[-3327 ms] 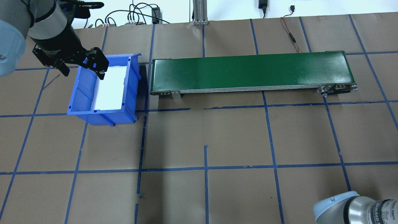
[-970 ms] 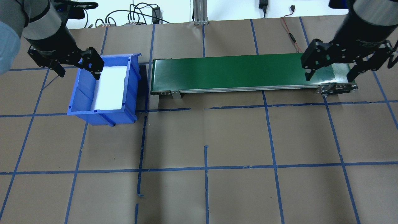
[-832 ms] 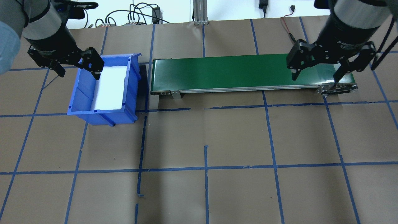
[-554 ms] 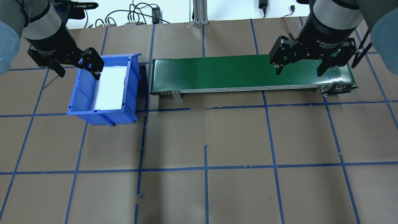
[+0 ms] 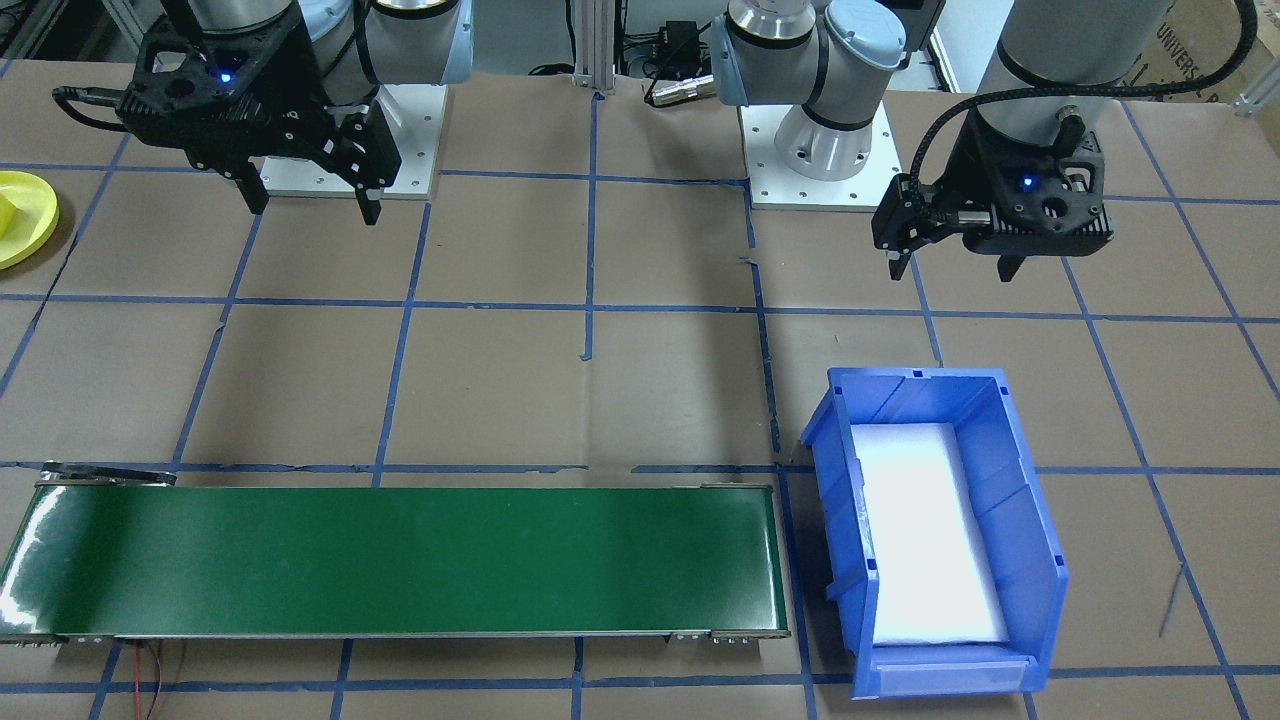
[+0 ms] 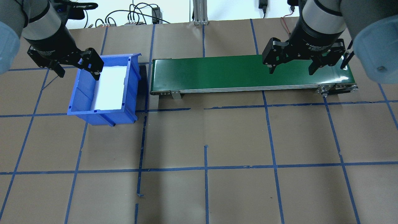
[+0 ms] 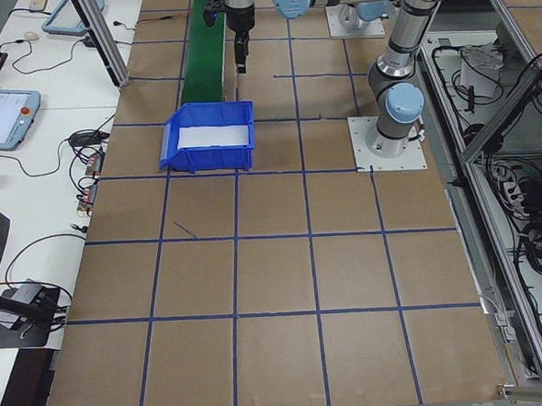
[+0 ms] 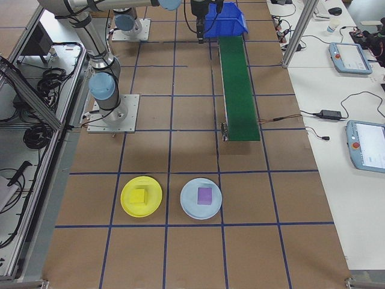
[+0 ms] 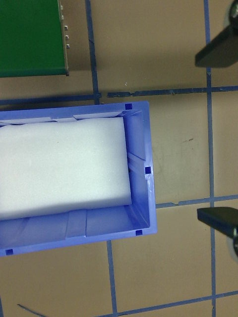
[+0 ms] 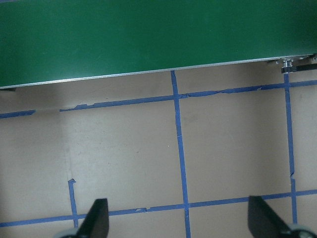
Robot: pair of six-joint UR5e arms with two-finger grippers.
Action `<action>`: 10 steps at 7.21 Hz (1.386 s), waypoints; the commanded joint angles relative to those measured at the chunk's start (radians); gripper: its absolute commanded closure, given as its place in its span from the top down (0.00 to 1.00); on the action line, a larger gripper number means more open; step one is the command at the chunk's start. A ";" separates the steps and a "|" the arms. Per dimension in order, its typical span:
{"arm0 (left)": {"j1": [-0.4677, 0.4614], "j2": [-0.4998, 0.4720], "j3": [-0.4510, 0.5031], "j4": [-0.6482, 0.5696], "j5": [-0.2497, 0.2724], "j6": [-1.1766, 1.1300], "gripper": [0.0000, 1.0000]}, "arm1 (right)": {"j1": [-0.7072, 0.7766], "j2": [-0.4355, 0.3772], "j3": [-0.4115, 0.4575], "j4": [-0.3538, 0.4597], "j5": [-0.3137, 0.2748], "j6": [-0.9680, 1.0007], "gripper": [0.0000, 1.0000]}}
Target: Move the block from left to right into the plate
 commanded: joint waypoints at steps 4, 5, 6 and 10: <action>0.001 0.003 0.001 0.001 0.000 0.000 1.00 | -0.013 0.054 -0.056 0.033 0.006 -0.054 0.99; 0.001 0.003 0.001 0.001 0.000 0.000 1.00 | -0.014 0.056 -0.056 0.039 0.006 -0.054 1.00; 0.001 0.002 0.001 0.002 0.000 0.000 1.00 | -0.010 0.056 -0.055 0.039 0.006 -0.048 1.00; -0.001 0.003 0.001 0.001 -0.005 0.000 1.00 | -0.010 0.056 -0.055 0.037 0.007 -0.046 1.00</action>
